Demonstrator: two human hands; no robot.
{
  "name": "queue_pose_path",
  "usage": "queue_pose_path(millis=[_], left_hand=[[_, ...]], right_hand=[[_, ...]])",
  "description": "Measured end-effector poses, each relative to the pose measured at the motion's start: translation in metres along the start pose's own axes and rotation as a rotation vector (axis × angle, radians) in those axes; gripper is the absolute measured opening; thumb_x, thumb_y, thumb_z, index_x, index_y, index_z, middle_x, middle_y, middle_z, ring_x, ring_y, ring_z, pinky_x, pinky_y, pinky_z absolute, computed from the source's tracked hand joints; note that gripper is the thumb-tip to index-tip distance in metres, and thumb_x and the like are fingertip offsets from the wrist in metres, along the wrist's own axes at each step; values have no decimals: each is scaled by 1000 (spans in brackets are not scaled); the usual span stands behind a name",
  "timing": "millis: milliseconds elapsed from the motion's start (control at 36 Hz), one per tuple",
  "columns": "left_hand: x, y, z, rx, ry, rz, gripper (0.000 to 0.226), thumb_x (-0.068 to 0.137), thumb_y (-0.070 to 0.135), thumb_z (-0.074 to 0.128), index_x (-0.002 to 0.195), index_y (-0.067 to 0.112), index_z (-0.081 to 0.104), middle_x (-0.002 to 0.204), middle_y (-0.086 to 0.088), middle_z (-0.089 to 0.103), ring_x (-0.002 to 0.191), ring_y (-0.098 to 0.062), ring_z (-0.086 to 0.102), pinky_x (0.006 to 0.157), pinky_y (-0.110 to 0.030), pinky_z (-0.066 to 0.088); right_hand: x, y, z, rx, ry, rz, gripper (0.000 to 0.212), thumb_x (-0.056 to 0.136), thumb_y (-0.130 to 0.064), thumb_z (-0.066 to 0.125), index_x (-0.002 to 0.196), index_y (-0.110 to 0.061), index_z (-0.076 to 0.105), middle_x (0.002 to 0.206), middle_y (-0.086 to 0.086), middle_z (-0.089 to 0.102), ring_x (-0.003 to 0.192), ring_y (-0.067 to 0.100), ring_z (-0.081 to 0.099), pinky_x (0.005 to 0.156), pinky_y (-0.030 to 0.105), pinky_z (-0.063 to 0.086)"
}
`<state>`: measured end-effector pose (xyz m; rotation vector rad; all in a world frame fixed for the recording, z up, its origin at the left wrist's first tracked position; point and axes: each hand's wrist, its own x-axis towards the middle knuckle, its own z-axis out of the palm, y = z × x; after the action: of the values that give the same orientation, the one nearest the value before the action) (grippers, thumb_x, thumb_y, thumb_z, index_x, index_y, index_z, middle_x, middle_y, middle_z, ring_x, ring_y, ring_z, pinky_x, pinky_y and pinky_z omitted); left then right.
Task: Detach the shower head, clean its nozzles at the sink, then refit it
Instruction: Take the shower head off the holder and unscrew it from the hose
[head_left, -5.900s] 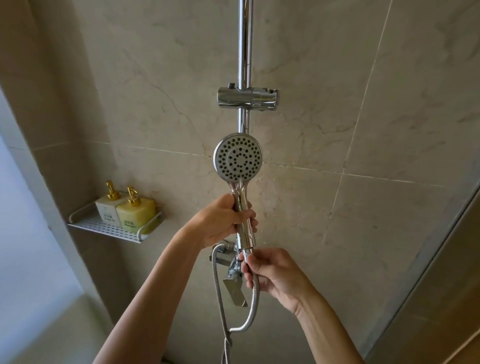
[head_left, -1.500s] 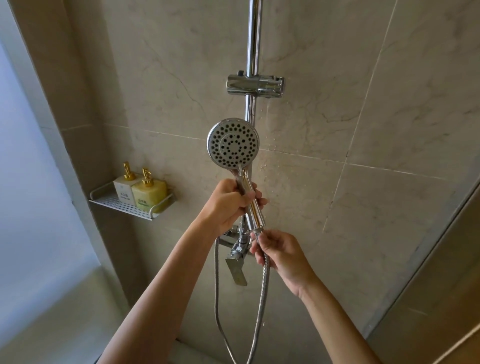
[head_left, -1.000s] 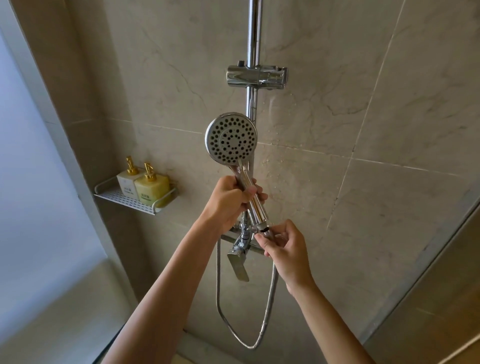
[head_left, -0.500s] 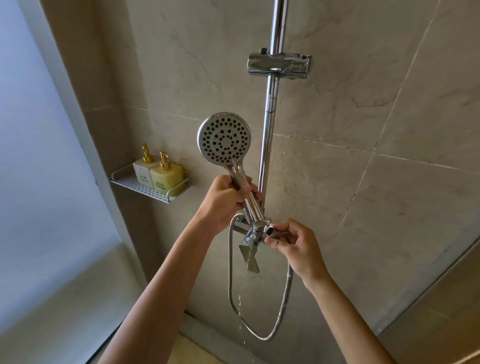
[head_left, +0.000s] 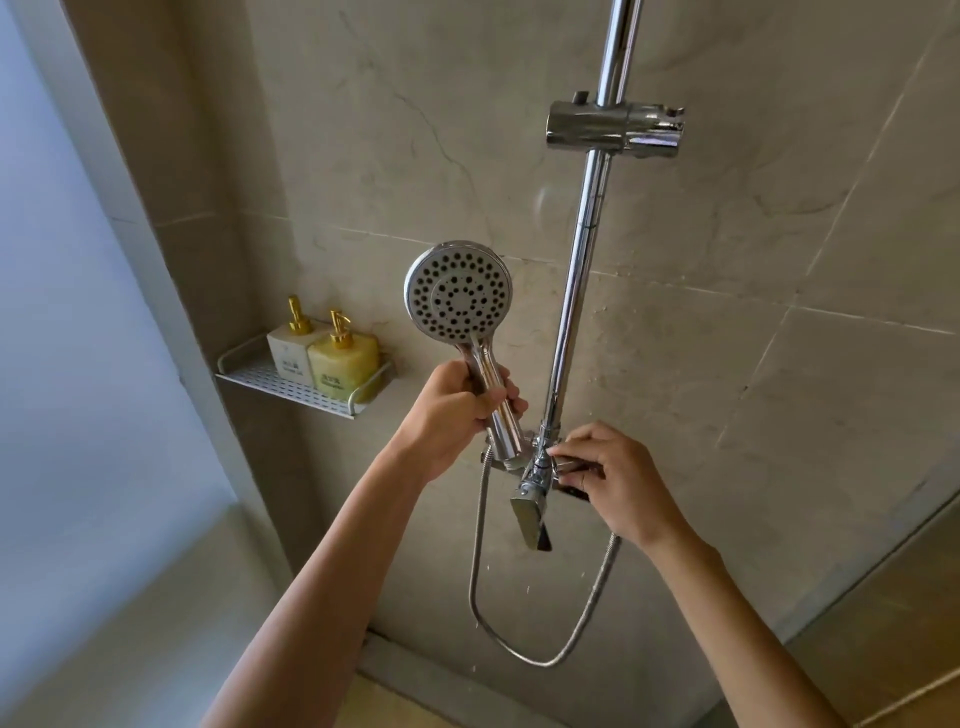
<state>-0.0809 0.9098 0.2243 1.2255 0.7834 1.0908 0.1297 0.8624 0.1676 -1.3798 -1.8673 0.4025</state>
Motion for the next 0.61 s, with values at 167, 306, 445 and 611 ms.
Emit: queue_pose_path(millis=[167,306,445,611], left_hand=[[8,3,-12,-5,-65,-13,22,92,-20,44,102,-3,55,88,-14,62,86,-30,68,85,-43,56],[16,7,-17,13,-147,-28,22,93,-17,45,108,-4,54,93,-17,62,90,-31,68,83,-40,58],[23,9,-14,21,-212,-36,20,93,-15,45,105,-3,55,93,-17,63,92,-33,68,86,-45,56],[25,16,-7,47,-258,-33,19,94,-15,44,105,-3,55,87,-12,67,89,-32,69,96,-57,53]], right_hand=[[7,-9,0,2,13,36,34,83,9,72,114,-2,73,102,2,62,90,-3,65,81,4,48],[11,-19,-12,19,88,71,33,87,-3,72,118,-14,72,103,-4,65,97,-1,62,87,8,47],[9,-30,-25,229,197,160,30,91,-2,66,104,-29,66,90,-6,65,76,12,66,74,26,54],[15,-43,-51,483,282,203,19,91,-8,68,110,-10,66,84,8,71,74,15,69,72,24,56]])
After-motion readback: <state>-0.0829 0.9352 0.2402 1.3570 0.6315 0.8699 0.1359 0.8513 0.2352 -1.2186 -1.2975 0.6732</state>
